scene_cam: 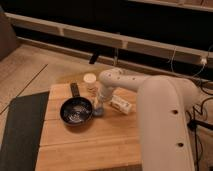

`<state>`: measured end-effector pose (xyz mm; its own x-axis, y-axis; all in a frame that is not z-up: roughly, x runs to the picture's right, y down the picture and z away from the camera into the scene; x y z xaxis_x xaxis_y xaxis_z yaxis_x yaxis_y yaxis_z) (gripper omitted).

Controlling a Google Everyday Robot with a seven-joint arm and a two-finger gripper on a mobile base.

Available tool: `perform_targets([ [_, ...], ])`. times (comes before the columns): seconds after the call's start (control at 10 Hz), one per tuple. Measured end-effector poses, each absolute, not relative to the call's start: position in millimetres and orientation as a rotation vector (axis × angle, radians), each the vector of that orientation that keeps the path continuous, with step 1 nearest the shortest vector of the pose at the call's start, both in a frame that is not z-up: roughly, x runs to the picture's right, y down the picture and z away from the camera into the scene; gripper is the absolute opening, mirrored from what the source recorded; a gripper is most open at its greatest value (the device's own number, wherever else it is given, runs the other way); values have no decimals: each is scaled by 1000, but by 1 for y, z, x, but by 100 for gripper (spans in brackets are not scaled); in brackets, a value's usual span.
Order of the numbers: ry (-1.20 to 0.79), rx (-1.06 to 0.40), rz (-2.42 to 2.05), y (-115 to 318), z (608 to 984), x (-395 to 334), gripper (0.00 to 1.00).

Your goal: Wipe the white sponge on the table

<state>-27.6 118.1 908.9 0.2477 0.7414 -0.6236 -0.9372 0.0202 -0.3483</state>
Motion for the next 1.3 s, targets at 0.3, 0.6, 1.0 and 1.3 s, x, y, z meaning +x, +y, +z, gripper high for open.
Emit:
perform_targets([
  [0.3, 384, -762, 1349, 122, 898, -2, 0],
  [0.6, 497, -731, 1394, 136, 888, 29, 0],
  [1.0, 632, -682, 1437, 145, 895, 60, 0],
  [1.3, 648, -647, 1407, 133, 913, 60, 0],
])
